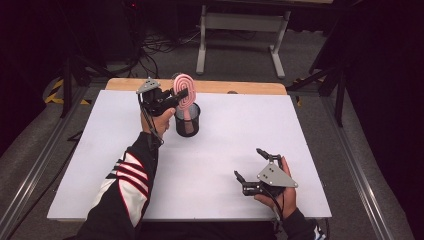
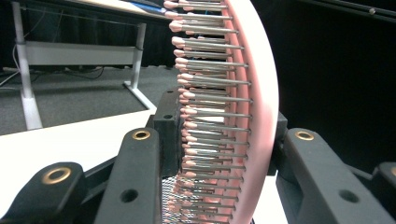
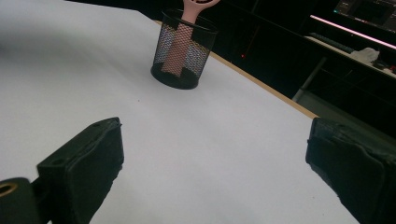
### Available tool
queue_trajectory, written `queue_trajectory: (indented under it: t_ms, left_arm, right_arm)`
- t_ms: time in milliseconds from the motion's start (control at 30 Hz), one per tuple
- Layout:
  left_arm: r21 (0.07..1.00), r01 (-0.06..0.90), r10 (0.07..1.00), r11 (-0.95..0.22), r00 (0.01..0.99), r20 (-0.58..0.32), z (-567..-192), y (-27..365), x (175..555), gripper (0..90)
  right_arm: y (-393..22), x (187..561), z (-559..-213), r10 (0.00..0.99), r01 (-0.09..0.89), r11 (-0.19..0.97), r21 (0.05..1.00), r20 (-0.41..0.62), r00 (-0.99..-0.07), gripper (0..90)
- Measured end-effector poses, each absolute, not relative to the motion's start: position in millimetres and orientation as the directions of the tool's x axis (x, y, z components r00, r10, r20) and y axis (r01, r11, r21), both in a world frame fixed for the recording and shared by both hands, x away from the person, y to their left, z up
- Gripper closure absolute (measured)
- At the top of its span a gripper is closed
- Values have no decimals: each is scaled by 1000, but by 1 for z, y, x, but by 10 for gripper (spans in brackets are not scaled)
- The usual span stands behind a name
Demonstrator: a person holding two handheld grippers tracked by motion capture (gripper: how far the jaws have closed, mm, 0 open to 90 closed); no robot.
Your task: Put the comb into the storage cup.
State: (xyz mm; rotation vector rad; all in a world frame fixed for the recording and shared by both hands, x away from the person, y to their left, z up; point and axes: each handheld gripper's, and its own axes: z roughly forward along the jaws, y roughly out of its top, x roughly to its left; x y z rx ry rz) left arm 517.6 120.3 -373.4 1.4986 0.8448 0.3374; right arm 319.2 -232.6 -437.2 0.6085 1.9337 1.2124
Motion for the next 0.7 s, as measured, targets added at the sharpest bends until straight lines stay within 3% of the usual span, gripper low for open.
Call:
queue_trajectory:
  t_ms: [700]
  left_arm:
    - [944, 304, 703, 126, 644, -301, -381, 133, 525, 620]
  right_arm:
    - [-231, 321, -439, 712, 5, 452, 892, -357, -604, 47]
